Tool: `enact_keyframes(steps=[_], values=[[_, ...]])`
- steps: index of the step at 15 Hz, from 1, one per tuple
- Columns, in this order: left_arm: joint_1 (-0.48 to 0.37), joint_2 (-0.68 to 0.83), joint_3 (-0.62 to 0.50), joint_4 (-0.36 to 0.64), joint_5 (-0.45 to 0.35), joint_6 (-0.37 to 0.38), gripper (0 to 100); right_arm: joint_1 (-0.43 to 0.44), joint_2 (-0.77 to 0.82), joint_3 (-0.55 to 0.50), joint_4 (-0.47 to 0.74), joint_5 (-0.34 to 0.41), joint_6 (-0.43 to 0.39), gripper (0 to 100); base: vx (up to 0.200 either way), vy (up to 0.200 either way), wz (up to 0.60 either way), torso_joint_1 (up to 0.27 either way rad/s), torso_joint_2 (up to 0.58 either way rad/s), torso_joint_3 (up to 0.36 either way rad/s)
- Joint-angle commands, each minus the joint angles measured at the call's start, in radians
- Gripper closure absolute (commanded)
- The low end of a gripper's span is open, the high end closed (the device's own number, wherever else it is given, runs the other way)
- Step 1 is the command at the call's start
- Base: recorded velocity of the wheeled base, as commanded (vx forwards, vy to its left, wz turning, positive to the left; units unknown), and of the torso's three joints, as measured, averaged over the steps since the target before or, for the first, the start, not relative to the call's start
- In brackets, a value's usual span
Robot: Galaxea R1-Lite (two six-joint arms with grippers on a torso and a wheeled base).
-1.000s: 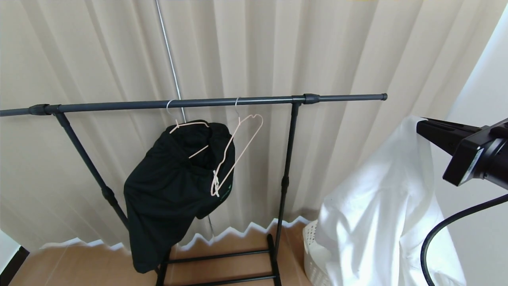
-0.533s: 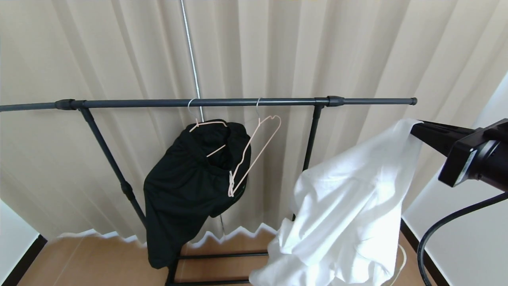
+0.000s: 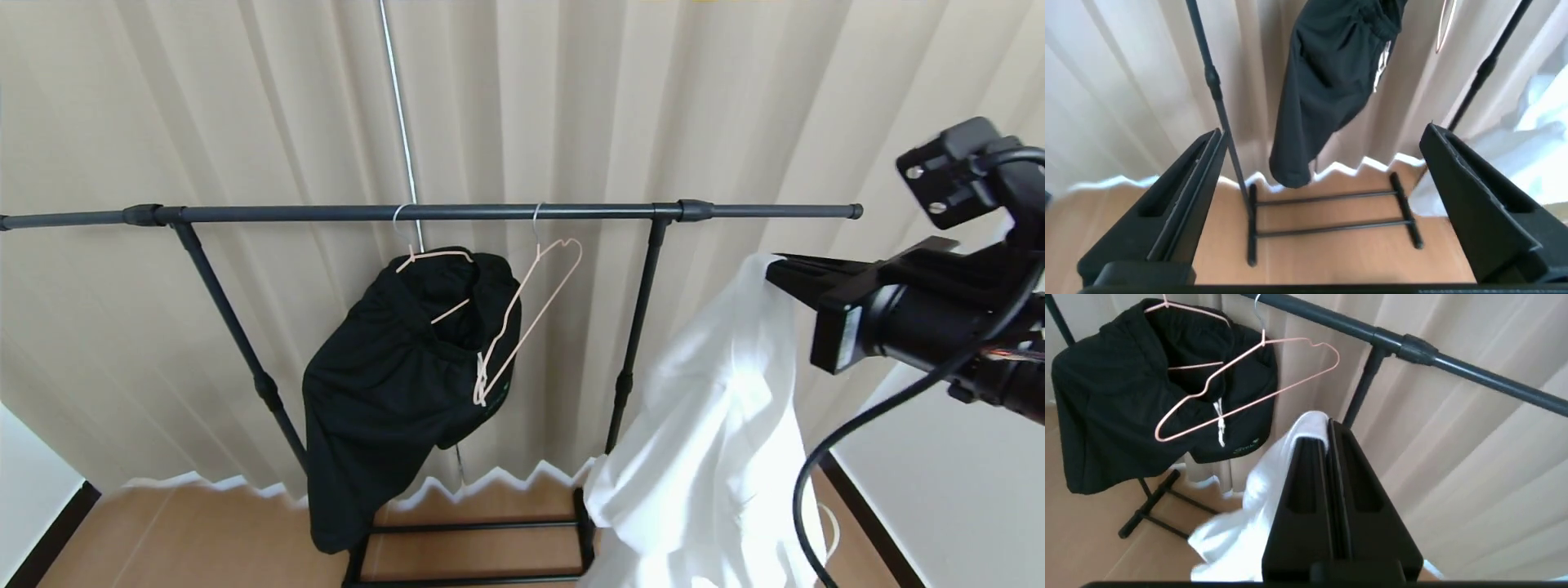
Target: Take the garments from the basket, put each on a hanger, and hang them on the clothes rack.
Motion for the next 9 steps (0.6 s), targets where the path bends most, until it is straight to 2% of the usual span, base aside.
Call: enact_keyframes(steps=[1,2,3,4,5,6,7,9], values=[[-0.071,0.466,-0.260,0.062,-0.003,-0.110,0,0.029,0.117,-0.006,-0.006,0.007,0.054,100,0.000,0.000,0.00,0.000,0.00,0.000],[-0.166,0.549,-0.318,0.070,-0.003,-0.127,0,0.047,0.164,-0.027,-0.006,0.004,0.120,100,0.000,0.000,0.00,0.000,0.00,0.000],[-0.241,0.606,-0.372,0.070,-0.003,-0.166,0,0.052,0.174,-0.046,-0.004,0.004,0.131,100,0.000,0.000,0.00,0.000,0.00,0.000],[-0.365,0.692,-0.444,0.070,0.011,-0.267,0,0.056,0.175,-0.052,-0.004,0.004,0.147,100,0.000,0.000,0.00,0.000,0.00,0.000],[-0.454,0.765,-0.516,0.078,0.023,-0.342,0,0.070,0.174,-0.056,-0.004,0.004,0.163,100,0.000,0.000,0.00,0.000,0.00,0.000],[-0.499,0.801,-0.545,0.088,0.032,-0.368,0,0.073,0.174,-0.059,-0.004,0.004,0.175,100,0.000,0.000,0.00,0.000,0.00,0.000],[-0.600,0.893,-0.608,0.113,0.086,-0.386,0,0.086,0.183,-0.076,-0.004,0.006,0.213,100,0.000,0.000,0.00,0.000,0.00,0.000],[-0.715,1.014,-0.669,0.113,0.117,-0.389,0,0.122,0.217,-0.105,-0.004,0.004,0.246,100,0.000,0.000,0.00,0.000,0.00,0.000]])
